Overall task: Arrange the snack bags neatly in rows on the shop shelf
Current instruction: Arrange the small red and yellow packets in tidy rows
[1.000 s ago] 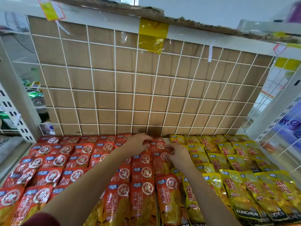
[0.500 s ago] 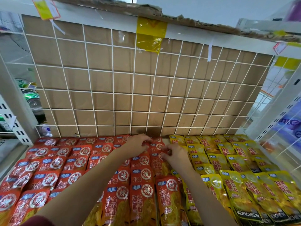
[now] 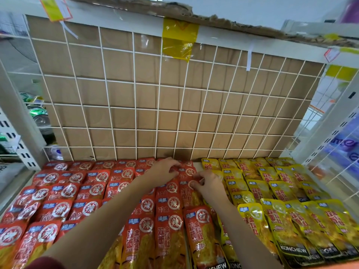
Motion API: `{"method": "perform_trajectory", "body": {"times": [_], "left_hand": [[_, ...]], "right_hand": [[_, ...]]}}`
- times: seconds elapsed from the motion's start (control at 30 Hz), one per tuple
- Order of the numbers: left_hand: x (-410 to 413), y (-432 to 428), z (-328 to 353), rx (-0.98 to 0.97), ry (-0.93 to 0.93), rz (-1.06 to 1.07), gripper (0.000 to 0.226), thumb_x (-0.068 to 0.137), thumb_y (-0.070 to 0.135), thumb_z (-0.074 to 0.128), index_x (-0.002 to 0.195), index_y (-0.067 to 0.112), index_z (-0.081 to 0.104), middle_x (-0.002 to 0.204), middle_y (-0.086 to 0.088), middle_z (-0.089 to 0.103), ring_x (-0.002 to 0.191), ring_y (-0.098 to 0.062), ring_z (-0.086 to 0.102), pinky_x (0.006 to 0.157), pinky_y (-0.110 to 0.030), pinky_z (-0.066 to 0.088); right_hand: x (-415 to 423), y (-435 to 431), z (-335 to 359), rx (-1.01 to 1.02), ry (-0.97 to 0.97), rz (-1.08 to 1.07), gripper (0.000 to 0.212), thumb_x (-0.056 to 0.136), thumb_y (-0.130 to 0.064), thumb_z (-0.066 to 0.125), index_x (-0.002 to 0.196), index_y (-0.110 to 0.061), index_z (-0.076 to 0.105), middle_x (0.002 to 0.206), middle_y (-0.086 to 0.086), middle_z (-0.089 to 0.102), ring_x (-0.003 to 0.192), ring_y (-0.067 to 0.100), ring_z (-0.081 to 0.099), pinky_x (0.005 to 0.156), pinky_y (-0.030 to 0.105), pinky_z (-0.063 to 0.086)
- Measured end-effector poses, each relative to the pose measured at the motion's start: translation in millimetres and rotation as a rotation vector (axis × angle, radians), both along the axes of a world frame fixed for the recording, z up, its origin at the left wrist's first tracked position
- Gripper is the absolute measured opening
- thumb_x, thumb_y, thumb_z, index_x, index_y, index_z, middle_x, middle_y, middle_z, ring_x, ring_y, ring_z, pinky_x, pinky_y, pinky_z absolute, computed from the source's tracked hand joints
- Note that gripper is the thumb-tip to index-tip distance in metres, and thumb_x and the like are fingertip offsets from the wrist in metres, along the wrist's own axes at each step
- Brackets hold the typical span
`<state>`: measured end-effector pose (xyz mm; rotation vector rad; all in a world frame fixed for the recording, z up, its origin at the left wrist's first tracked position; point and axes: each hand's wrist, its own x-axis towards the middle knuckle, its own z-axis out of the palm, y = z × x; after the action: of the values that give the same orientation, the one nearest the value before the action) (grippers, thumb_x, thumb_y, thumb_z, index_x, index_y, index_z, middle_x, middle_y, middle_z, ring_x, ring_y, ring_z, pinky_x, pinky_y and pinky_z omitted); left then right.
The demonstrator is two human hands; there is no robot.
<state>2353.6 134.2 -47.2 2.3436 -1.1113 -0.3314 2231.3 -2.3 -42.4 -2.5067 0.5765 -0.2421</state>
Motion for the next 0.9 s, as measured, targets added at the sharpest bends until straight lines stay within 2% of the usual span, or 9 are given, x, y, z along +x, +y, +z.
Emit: {"method": "perform_trajectory", "body": {"times": [0.2,0.27,0.33,0.43,0.57,0.67,0.73,0.8,0.9], "left_hand": [[-9.7,3.0,7.2,-0.041,-0.052,-0.008,0.033,0.092,0.022,0.054,0.125,0.020,0.054,0.124,0.000,0.051,0.115,-0.016,0.047,0.102,-0.035,0.037],[-14.0,4.6,11.1,-0.078,-0.074,-0.009,0.032,0.091,0.021,0.055,0.124,0.020,0.055,0.123,0.001,0.052,0.113,-0.015,0.048,0.102,-0.038,0.038],[-19.8,6.6,16.0,-0.098,-0.087,-0.016,0.032,0.092,0.022,0.054,0.124,0.022,0.055,0.124,0.003,0.052,0.115,-0.014,0.047,0.102,-0.037,0.038],[-30.2,10.1,20.8,-0.122,-0.091,-0.045,0.031,0.094,0.023,0.052,0.125,0.022,0.055,0.127,0.005,0.052,0.118,-0.012,0.047,0.101,-0.026,0.037],[-43.9,20.2,20.9,-0.126,-0.098,-0.090,0.028,0.093,0.023,0.053,0.121,0.023,0.058,0.121,0.005,0.055,0.113,-0.011,0.050,0.096,-0.024,0.040],[-50.8,30.1,16.2,-0.101,-0.108,-0.124,0.028,0.093,0.023,0.053,0.120,0.024,0.059,0.119,0.006,0.056,0.112,-0.010,0.051,0.098,-0.029,0.042],[-53.6,36.5,12.3,-0.066,-0.126,-0.128,0.028,0.093,0.025,0.053,0.121,0.028,0.058,0.123,0.008,0.055,0.117,-0.009,0.048,0.102,-0.034,0.039],[-56.7,40.8,10.0,-0.044,-0.132,-0.125,0.028,0.093,0.028,0.051,0.121,0.030,0.057,0.126,0.010,0.053,0.123,-0.009,0.043,0.106,-0.037,0.035],[-63.0,42.5,11.3,-0.056,-0.152,-0.131,0.028,0.093,0.026,0.051,0.120,0.027,0.058,0.120,0.009,0.055,0.118,-0.009,0.045,0.102,-0.030,0.038]], "right_hand": [[-5.7,3.0,2.2,-0.013,-0.052,-0.005,0.033,0.085,-0.027,0.065,0.115,-0.015,0.061,0.112,0.004,0.060,0.092,0.014,0.058,0.075,0.022,0.044],[-11.4,3.0,8.8,-0.010,-0.118,-0.016,0.028,0.085,-0.026,0.064,0.111,-0.015,0.062,0.108,0.003,0.061,0.087,0.014,0.059,0.071,0.023,0.047],[-21.8,1.6,17.0,-0.023,-0.133,-0.002,0.021,0.086,-0.027,0.063,0.104,-0.016,0.064,0.094,-0.004,0.062,0.077,0.009,0.056,0.065,0.019,0.043],[-44.8,1.2,22.8,-0.046,-0.018,0.061,0.020,0.086,-0.033,0.063,0.099,-0.019,0.064,0.073,-0.018,0.052,0.069,0.002,0.050,0.054,0.008,0.034],[-72.0,9.1,19.4,-0.093,0.111,0.096,0.029,0.084,-0.043,0.062,0.105,-0.023,0.060,0.082,-0.014,0.054,0.079,0.005,0.052,0.060,0.011,0.035],[-81.8,16.2,17.3,-0.169,0.167,0.096,0.034,0.086,-0.045,0.058,0.112,-0.024,0.056,0.099,-0.008,0.057,0.094,0.009,0.056,0.076,0.021,0.042],[-83.7,20.3,16.2,-0.175,0.160,0.083,0.031,0.087,-0.043,0.058,0.110,-0.023,0.056,0.105,-0.008,0.057,0.094,0.009,0.056,0.078,0.021,0.043],[-84.3,23.2,15.0,-0.142,0.113,0.065,0.025,0.086,-0.039,0.060,0.104,-0.022,0.058,0.099,-0.009,0.056,0.085,0.007,0.053,0.075,0.019,0.043],[-86.3,24.9,15.0,0.021,0.066,0.028,0.018,0.086,-0.033,0.062,0.098,-0.020,0.058,0.090,-0.009,0.059,0.083,0.006,0.053,0.071,0.019,0.043]]}}
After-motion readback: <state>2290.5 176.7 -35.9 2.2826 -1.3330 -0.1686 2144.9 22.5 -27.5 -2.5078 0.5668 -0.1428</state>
